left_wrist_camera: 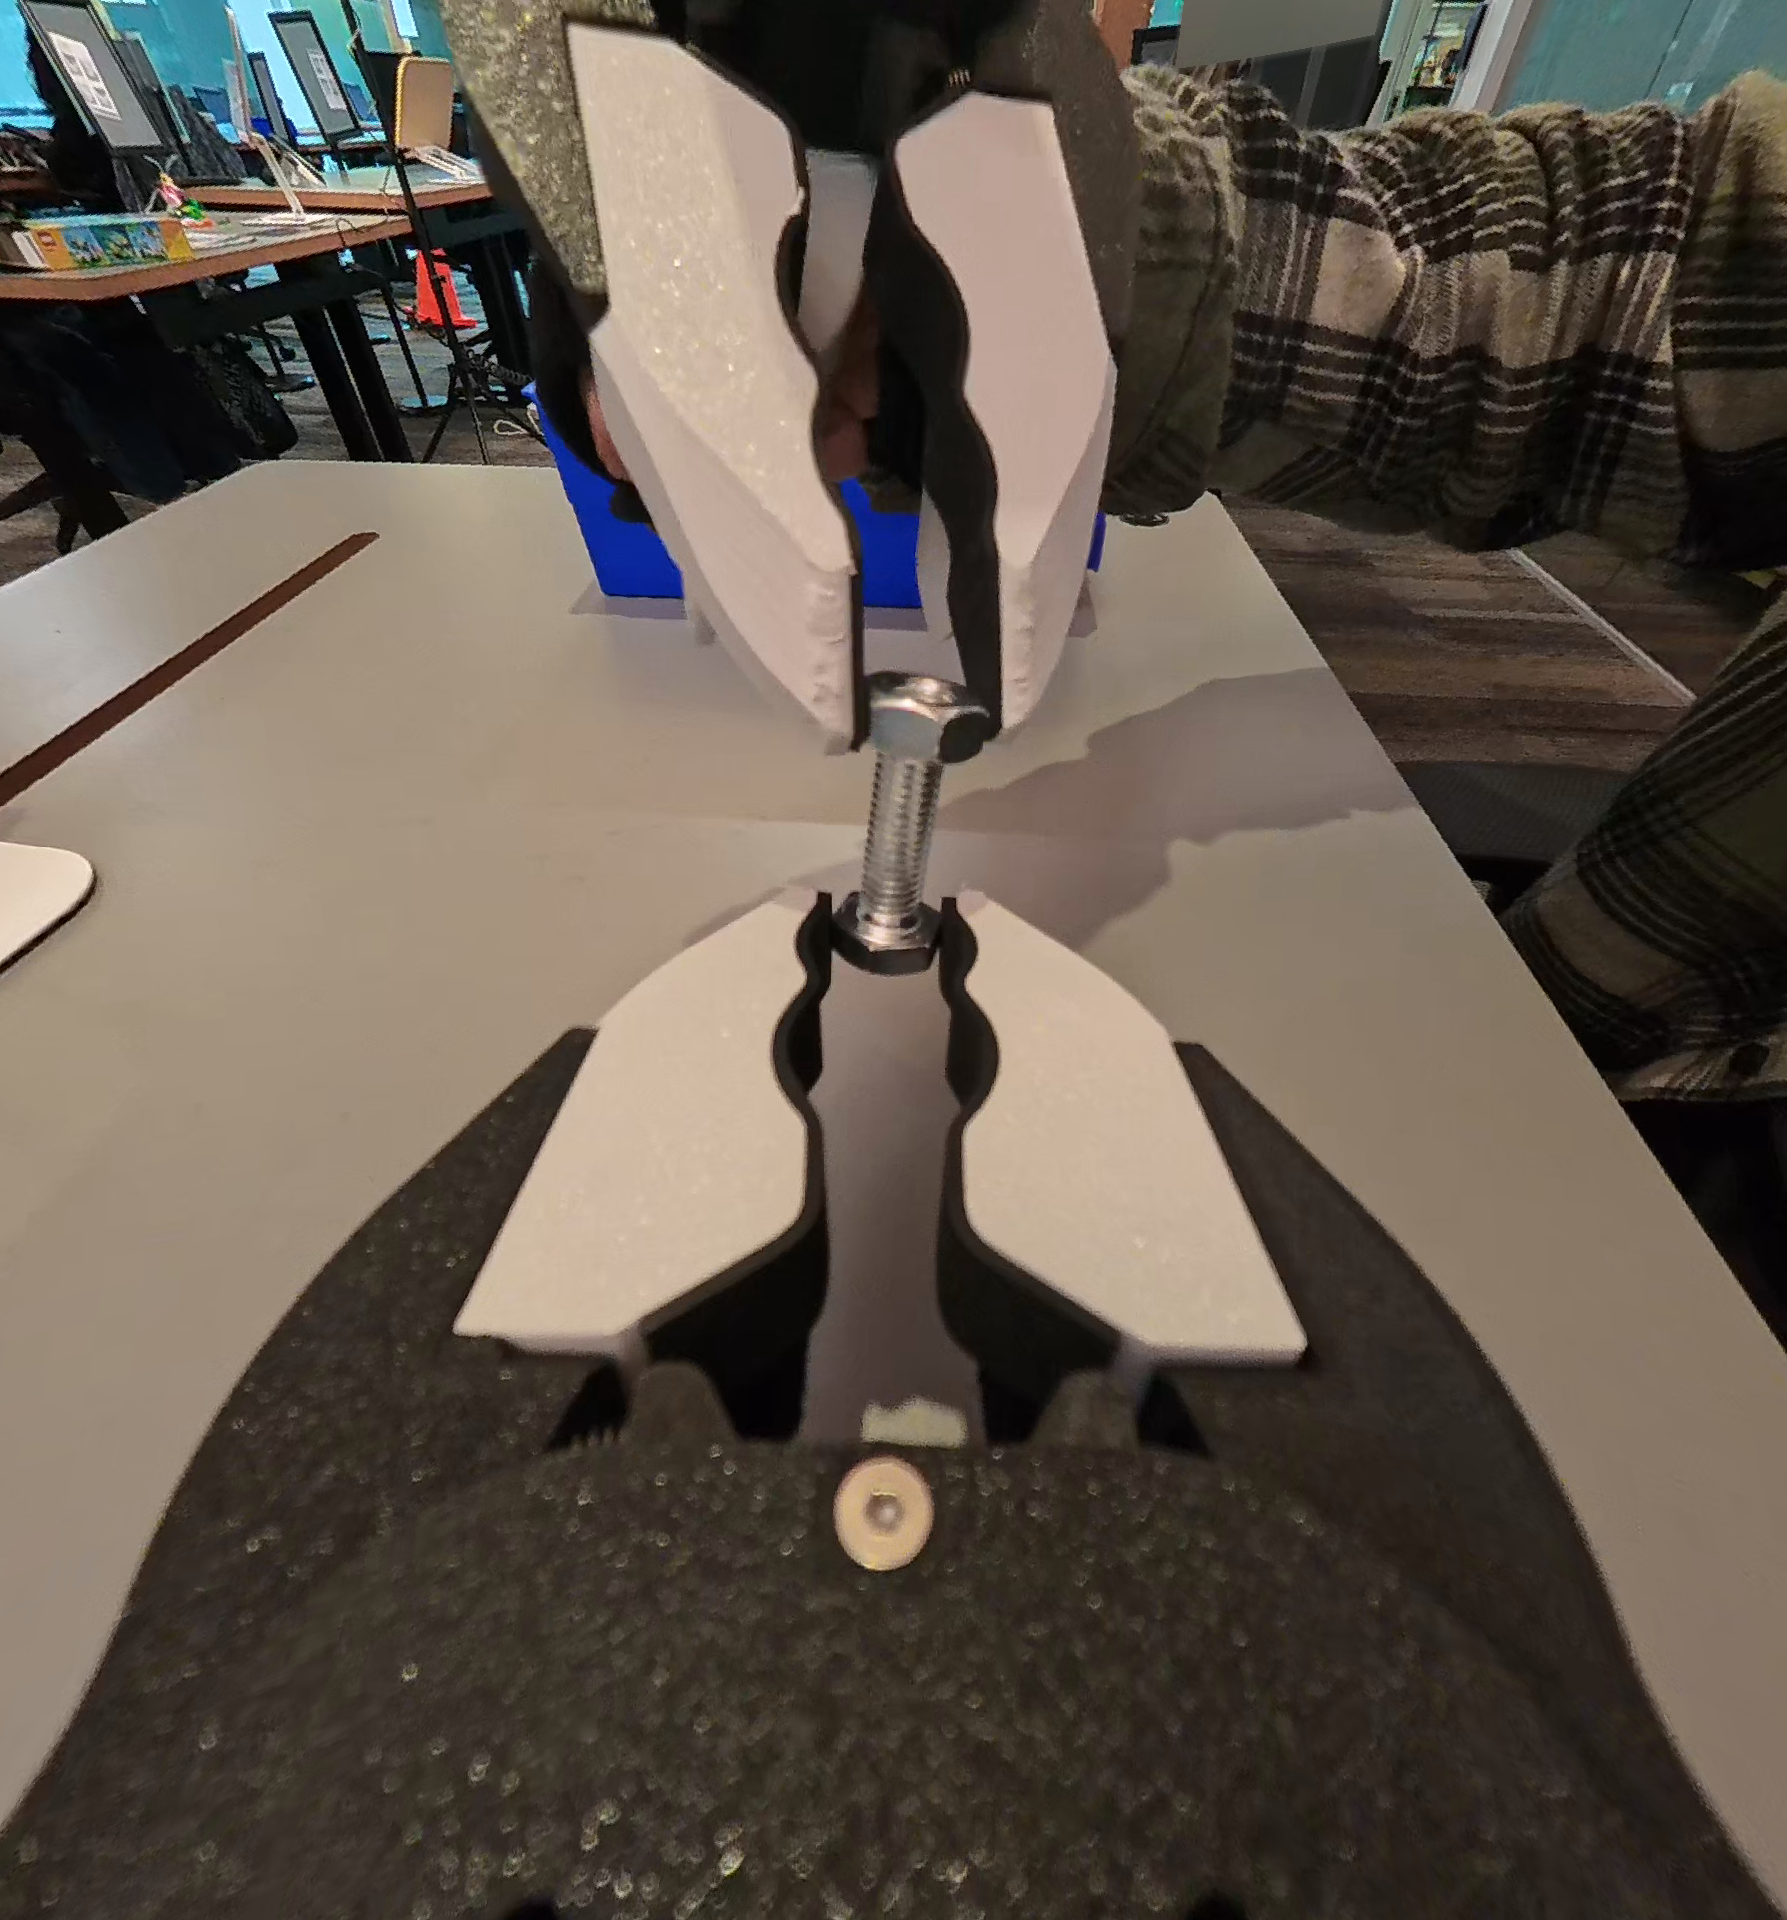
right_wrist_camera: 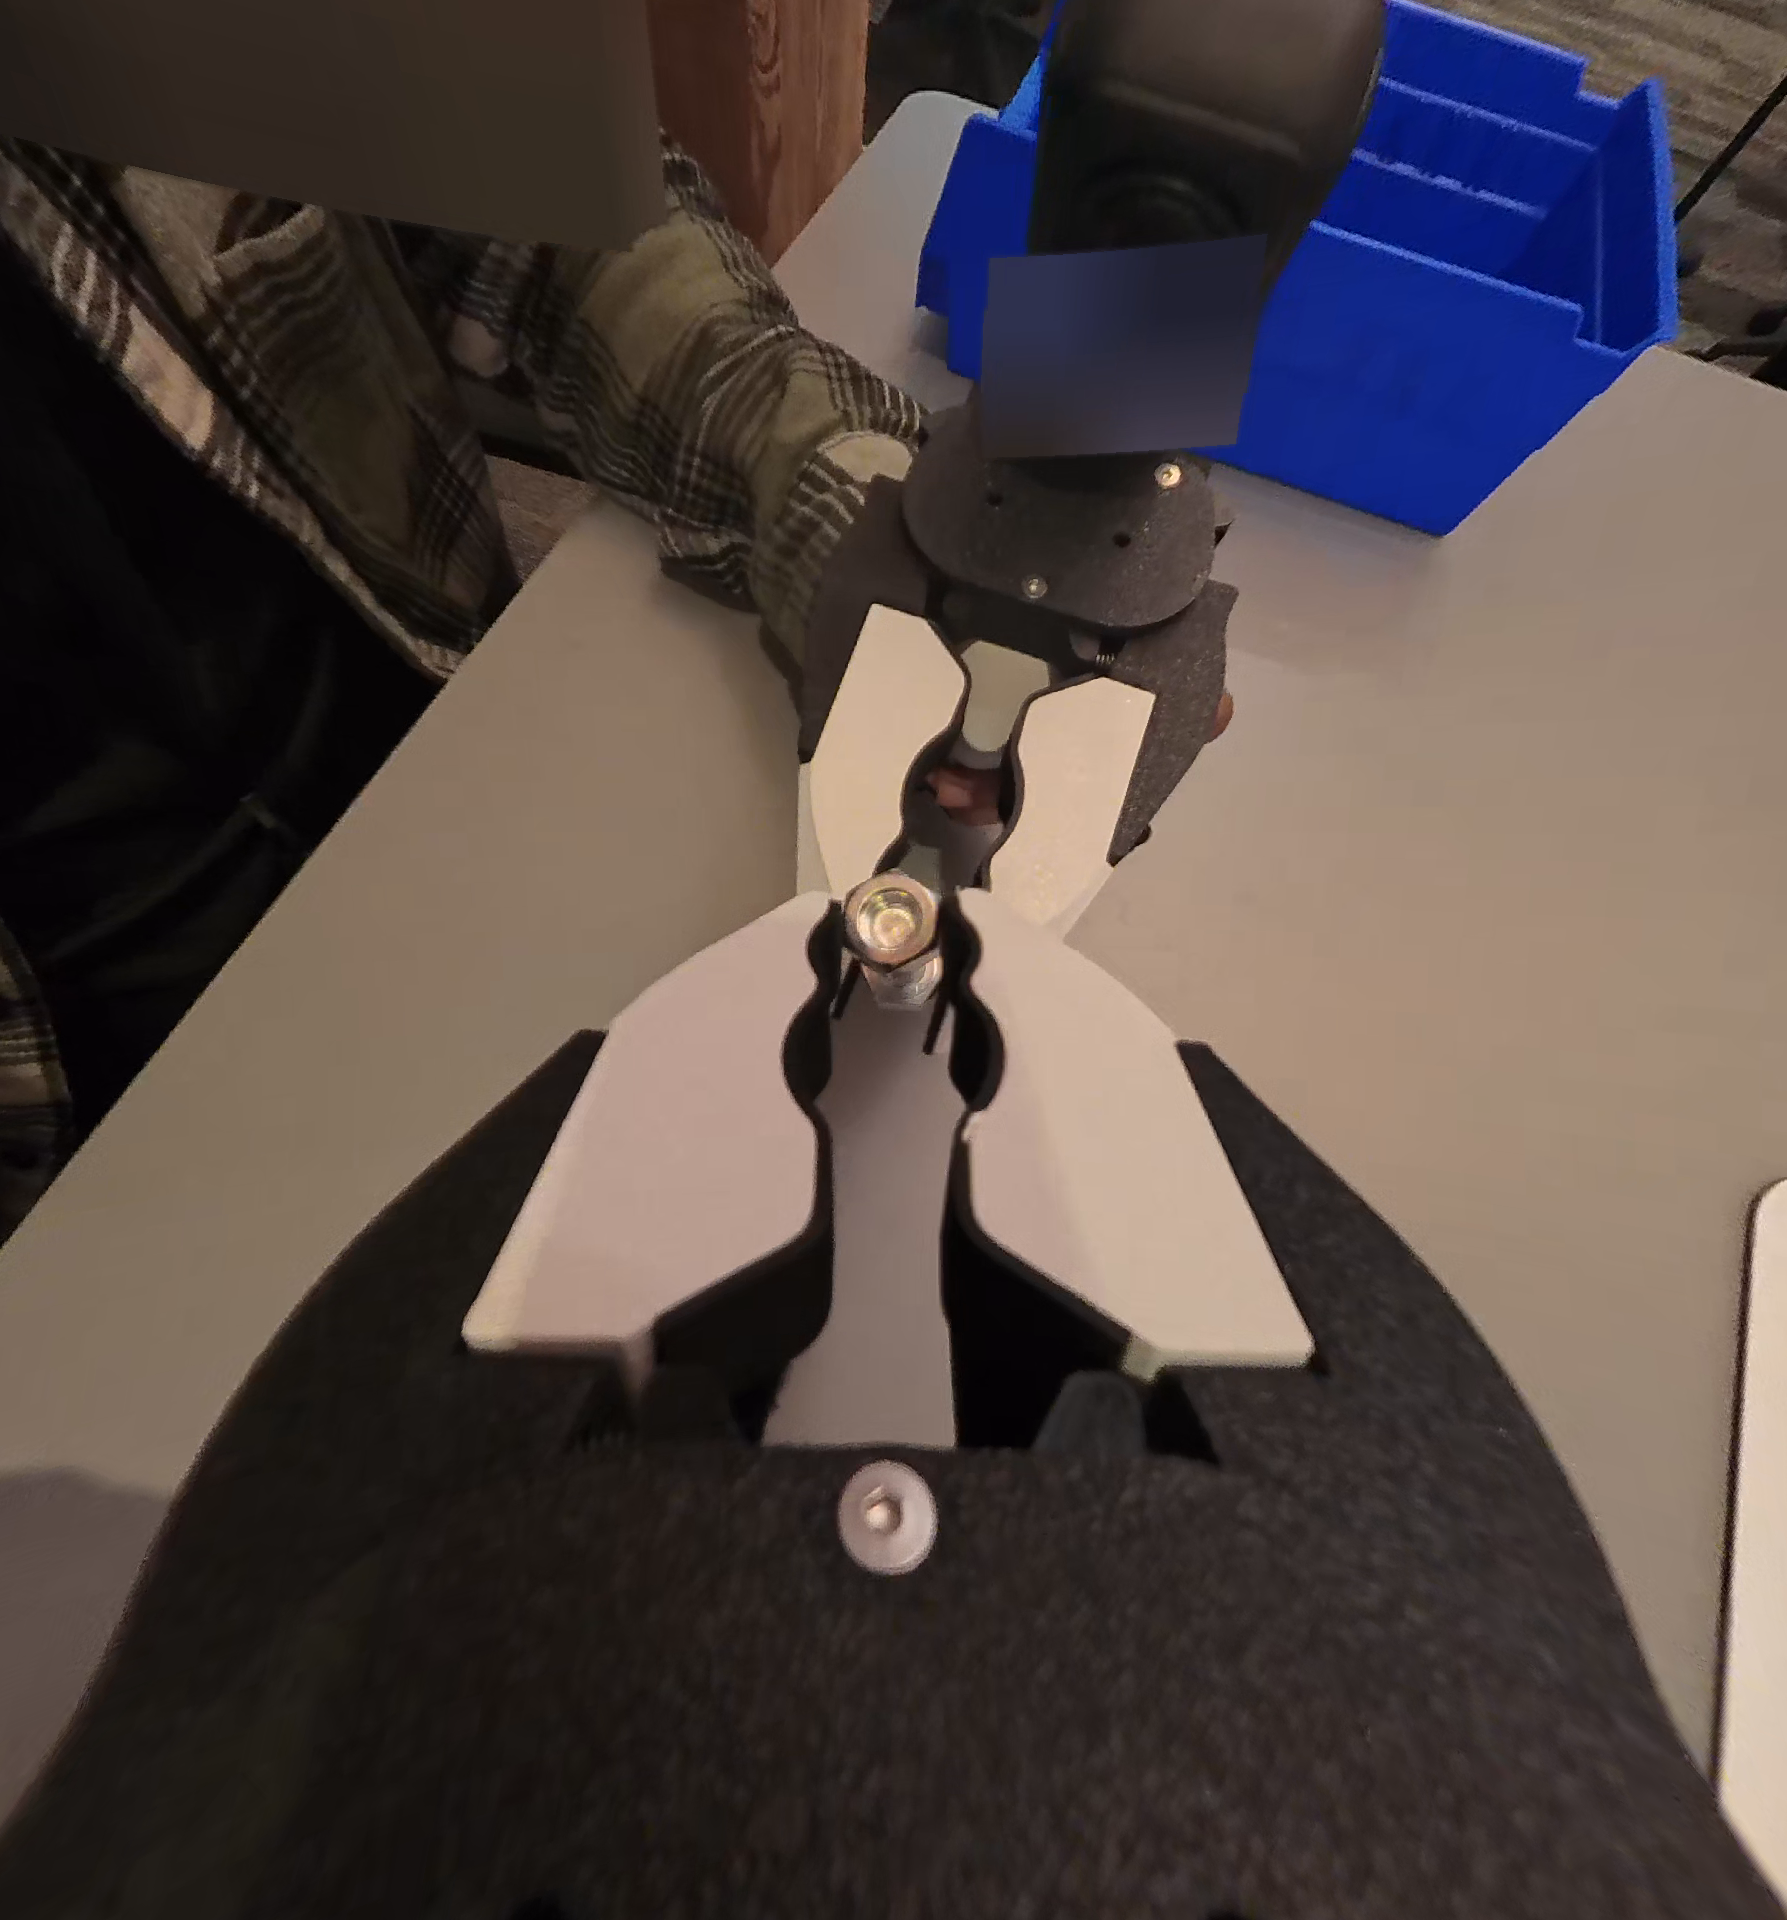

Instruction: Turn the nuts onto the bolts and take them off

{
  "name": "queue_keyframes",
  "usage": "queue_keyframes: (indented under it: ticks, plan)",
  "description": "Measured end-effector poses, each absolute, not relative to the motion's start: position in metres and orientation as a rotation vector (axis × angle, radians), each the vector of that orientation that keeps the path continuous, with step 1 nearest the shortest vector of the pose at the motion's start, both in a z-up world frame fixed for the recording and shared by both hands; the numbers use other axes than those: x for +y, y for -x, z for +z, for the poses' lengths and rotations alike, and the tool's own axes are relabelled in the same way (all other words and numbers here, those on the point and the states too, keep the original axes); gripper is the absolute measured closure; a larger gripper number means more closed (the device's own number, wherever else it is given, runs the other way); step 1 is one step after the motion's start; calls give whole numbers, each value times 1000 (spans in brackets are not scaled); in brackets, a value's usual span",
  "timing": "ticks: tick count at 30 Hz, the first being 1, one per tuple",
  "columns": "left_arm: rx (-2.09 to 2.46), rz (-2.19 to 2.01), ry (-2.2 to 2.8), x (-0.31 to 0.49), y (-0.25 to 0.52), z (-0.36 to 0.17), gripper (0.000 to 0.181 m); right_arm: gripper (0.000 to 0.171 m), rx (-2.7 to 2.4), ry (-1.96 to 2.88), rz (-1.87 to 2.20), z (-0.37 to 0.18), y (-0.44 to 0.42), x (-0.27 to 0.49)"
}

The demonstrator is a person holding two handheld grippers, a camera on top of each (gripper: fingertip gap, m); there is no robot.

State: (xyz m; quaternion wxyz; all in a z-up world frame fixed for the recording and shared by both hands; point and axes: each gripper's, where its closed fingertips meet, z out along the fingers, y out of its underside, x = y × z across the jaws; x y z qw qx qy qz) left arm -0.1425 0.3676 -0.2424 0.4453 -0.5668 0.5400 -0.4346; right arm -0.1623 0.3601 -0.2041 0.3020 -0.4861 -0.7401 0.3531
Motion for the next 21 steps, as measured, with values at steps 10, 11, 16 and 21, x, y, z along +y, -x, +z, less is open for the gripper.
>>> queue_keyframes:
  ticks: [10,11,16,21]
  plan:
    - [1350,-1069,1397,366,142,-243,162,152,-1965,1338,983,-205,162,359]
    - [1351,-1070,1397,366,142,-243,162,150,-1961,1342,983,-205,162,359]
    - [1350,-1074,1397,366,142,-242,162,150,-1964,1343,983,-204,163,359]
    - [1349,-1081,1399,365,142,-242,162,149,-1960,1346,985,-204,163,359]
